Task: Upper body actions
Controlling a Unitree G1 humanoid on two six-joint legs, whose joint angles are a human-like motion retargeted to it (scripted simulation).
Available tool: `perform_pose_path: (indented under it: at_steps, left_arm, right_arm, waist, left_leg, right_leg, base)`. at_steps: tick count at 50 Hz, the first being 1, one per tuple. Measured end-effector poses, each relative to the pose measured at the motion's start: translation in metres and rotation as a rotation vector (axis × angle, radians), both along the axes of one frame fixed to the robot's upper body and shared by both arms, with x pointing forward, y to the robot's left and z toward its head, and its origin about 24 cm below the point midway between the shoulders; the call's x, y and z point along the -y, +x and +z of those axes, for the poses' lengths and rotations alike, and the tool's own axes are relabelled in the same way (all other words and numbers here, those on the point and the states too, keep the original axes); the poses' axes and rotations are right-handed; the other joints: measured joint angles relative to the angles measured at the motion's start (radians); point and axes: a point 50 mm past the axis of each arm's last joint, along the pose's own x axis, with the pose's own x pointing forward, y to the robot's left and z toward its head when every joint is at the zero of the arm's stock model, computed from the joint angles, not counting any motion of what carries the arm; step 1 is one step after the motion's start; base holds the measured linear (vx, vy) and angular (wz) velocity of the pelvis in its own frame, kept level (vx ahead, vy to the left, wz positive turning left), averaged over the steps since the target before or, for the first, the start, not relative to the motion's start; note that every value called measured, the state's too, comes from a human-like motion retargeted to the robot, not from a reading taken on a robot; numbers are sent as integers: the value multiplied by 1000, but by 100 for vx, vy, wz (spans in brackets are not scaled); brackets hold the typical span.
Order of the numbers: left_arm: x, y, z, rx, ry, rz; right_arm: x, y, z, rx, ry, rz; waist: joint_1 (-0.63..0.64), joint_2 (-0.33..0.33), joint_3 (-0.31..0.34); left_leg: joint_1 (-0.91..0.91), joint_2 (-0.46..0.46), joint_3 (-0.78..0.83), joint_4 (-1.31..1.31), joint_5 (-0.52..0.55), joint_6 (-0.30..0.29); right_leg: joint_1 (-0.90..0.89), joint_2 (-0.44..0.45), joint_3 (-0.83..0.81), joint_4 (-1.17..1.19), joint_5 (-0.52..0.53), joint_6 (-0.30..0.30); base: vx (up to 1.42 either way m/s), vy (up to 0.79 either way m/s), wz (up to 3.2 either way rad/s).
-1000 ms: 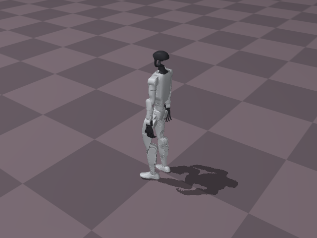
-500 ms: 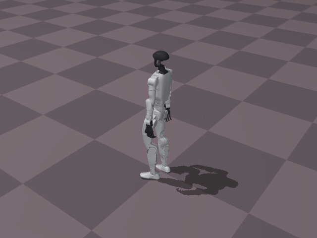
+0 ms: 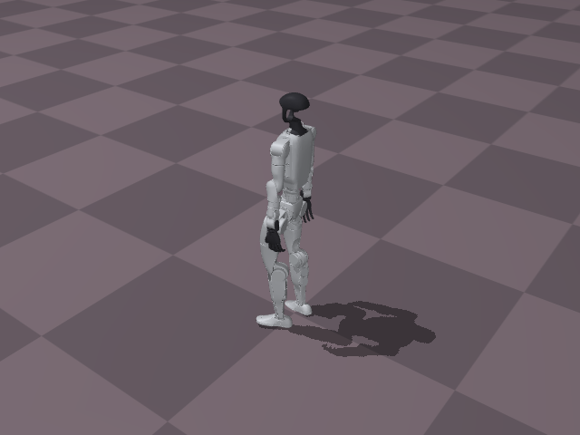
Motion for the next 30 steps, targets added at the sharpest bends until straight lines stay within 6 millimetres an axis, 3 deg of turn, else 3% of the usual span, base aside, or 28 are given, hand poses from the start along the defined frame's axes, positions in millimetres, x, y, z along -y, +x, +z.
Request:
perform_pose_path:
  at_steps: [9,15,20,25,28,30]
  left_arm:
    - [0,4,-1,31,51,43]
    - [-7,18,0,118,186,209]
    - [-36,46,8,260,337,481]
    - [-104,94,45,520,548,706]
    - [-161,127,95,734,749,778]
    - [-186,140,125,841,849,797]
  right_arm:
    - [0,1,0,43,-6,-44]
    - [3,8,2,223,-68,-270]
    - [17,35,10,453,-130,-537]
    - [48,107,46,870,-132,-728]
    - [73,172,104,1268,-192,-697]
    - [81,199,140,1456,-205,-671]
  waist:
    - [17,0,9]
    - [23,-1,14]
    - [26,-1,8]
    - [29,1,4]
    - [33,4,-4]
    - [32,5,-7]
  left_leg:
    - [-6,9,15,8,2,-6]
    - [-7,7,12,8,2,-7]
    - [-13,7,8,7,2,-9]
    - [-13,7,10,7,3,-10]
    - [-12,8,17,7,3,-11]
    - [-11,9,20,8,2,-11]
  right_leg:
    - [-1,-2,14,0,1,0]
    - [0,-4,10,0,-1,1]
    - [-3,-5,5,-1,-3,1]
    - [-5,-6,5,0,-3,0]
    - [-8,-4,9,0,-2,-2]
    - [-8,-4,12,1,-2,-2]
  base:
    - [0,0,-4]
    - [0,0,0]
    - [0,0,0]
    - [0,0,0]
    - [0,0,0]
    - [0,0,0]
